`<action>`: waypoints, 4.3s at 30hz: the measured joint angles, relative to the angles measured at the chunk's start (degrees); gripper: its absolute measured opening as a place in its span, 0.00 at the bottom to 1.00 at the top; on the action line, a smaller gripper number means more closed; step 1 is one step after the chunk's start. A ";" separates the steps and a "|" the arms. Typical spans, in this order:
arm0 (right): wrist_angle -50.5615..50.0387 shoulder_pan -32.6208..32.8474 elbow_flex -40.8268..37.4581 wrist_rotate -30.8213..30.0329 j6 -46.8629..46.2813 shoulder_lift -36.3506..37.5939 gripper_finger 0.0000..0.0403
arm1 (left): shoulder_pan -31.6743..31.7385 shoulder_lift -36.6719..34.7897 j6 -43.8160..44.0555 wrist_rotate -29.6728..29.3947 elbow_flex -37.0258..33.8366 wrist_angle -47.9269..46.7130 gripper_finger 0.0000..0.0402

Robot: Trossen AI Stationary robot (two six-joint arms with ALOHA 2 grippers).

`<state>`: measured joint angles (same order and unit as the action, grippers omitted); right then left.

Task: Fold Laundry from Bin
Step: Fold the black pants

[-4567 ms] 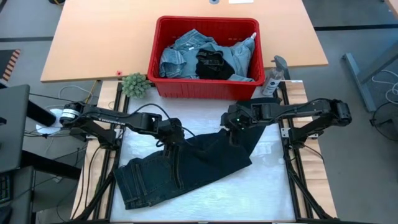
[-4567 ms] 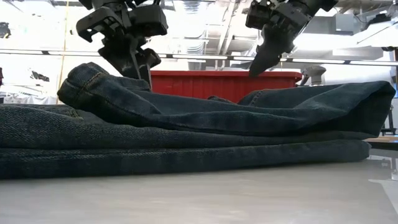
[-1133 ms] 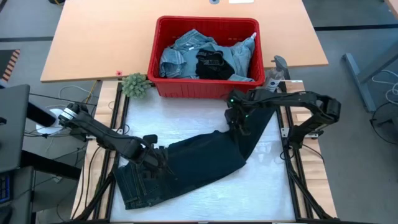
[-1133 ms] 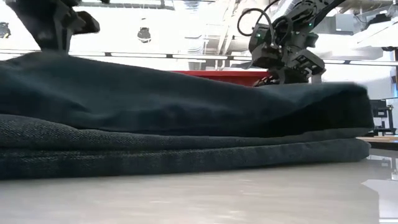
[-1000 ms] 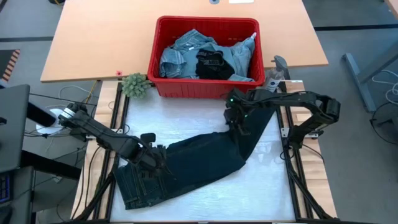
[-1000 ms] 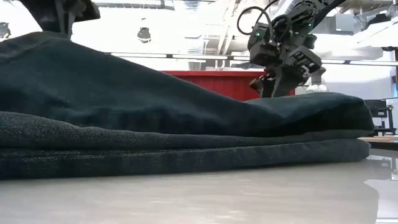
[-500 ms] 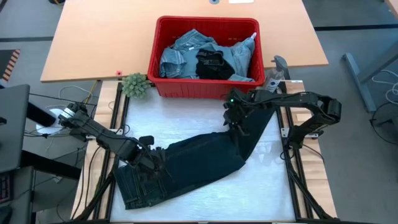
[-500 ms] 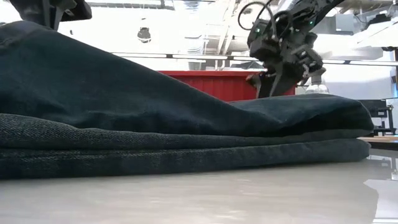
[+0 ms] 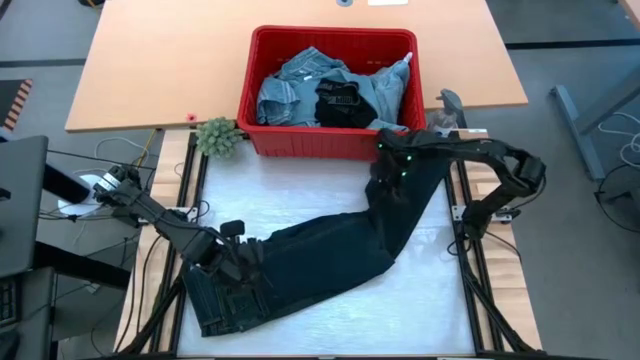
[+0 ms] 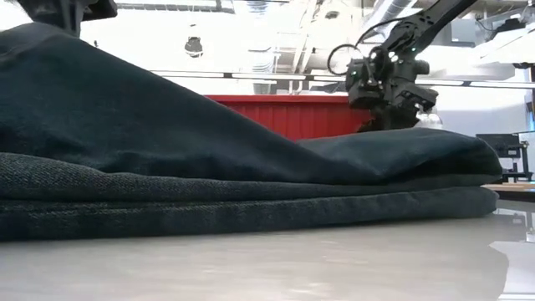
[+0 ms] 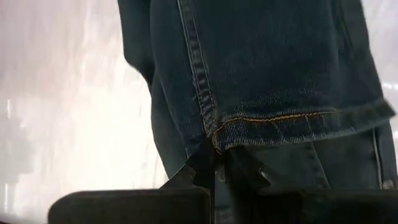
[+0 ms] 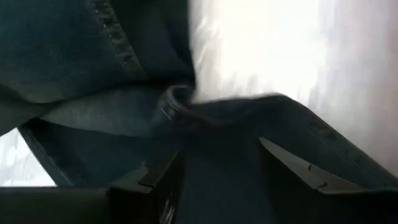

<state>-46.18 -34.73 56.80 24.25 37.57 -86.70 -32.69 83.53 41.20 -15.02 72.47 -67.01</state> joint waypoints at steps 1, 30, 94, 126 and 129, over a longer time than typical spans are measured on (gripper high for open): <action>0.13 -1.00 0.00 -0.01 -0.07 0.92 0.52 | -0.08 0.00 0.03 -0.83 0.00 0.57 0.01; 3.54 10.91 -12.97 -20.51 -22.79 9.93 0.04 | -0.16 0.02 2.76 -1.30 -9.05 14.02 0.01; -12.89 41.68 -18.26 -63.12 -140.51 16.78 0.11 | -12.34 -1.01 40.26 4.01 -34.94 40.17 0.01; 46.49 43.68 -12.81 -40.65 -85.85 -9.56 0.04 | -12.30 -20.07 42.32 0.90 -34.82 41.93 0.01; 47.55 43.70 -12.76 -40.57 -85.97 -10.96 0.05 | -12.30 -23.04 41.22 -0.75 -34.82 45.76 0.01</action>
<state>1.37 8.97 44.03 -16.32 -48.40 -97.65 -44.99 60.49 82.42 -15.77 37.65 -21.25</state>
